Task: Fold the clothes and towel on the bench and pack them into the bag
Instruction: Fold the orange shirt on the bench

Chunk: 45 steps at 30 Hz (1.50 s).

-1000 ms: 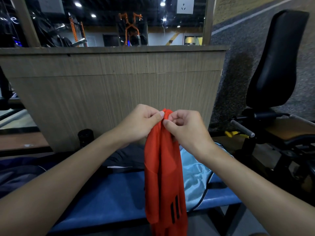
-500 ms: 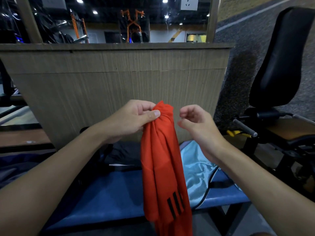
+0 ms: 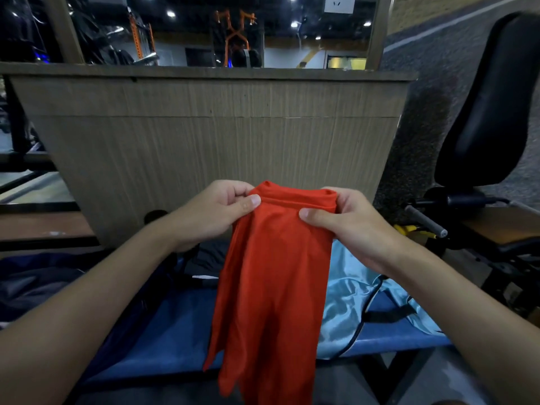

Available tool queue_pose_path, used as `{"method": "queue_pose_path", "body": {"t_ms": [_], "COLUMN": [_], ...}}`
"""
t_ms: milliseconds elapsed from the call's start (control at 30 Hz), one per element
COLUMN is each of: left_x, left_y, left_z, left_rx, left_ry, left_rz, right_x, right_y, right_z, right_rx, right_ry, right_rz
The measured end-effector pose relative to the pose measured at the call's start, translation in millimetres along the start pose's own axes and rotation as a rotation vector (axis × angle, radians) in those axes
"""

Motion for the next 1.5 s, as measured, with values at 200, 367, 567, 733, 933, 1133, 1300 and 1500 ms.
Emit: {"method": "queue_pose_path", "body": {"t_ms": [200,367,567,733,933,1133,1300,1500], "left_x": [-13.9,-21.7,-21.9,-16.8,17.8,126.8,250.2,348.1], "left_y": [-11.0,-13.2,-3.2,18.8,77.1,99.4,15.7,-175.1], "left_z": [-21.7,-30.7,-20.0,-8.4,22.8,67.6,33.8,-115.8], "left_rx": [-0.22,-0.181,-0.174,-0.135,0.161,0.374,0.522,0.419], "left_ry": [0.001,-0.031,-0.074,-0.086,-0.113,-0.166,-0.214,-0.123], "left_rz": [0.182,0.27,0.378,0.448,0.448,0.327,0.154,-0.082], "right_x": [1.0,5.3,8.8,13.3,44.2,98.0,139.6,130.6], "right_y": [-13.2,-17.2,-17.4,-28.2,-51.2,-13.4,88.4,233.4], "right_z": [-17.9,-20.5,-24.1,-30.4,-50.5,-59.3,4.0,168.1], "right_rx": [-0.115,-0.101,-0.064,-0.056,0.017,0.25,0.271,0.136], "right_ry": [0.037,0.085,0.093,0.11,0.211,0.245,0.181,-0.048], "right_rz": [0.061,0.063,0.05,0.019,0.058,0.24,0.479,0.753]}}
Point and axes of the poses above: each hand's wrist, its own x-axis towards the middle knuckle, its own y-axis out of the back of the hand, z = x × y, the point moved 6 cm from there along x, towards the middle knuckle, and after that the axes turned 7 degrees about x, right-handed, at the moved point
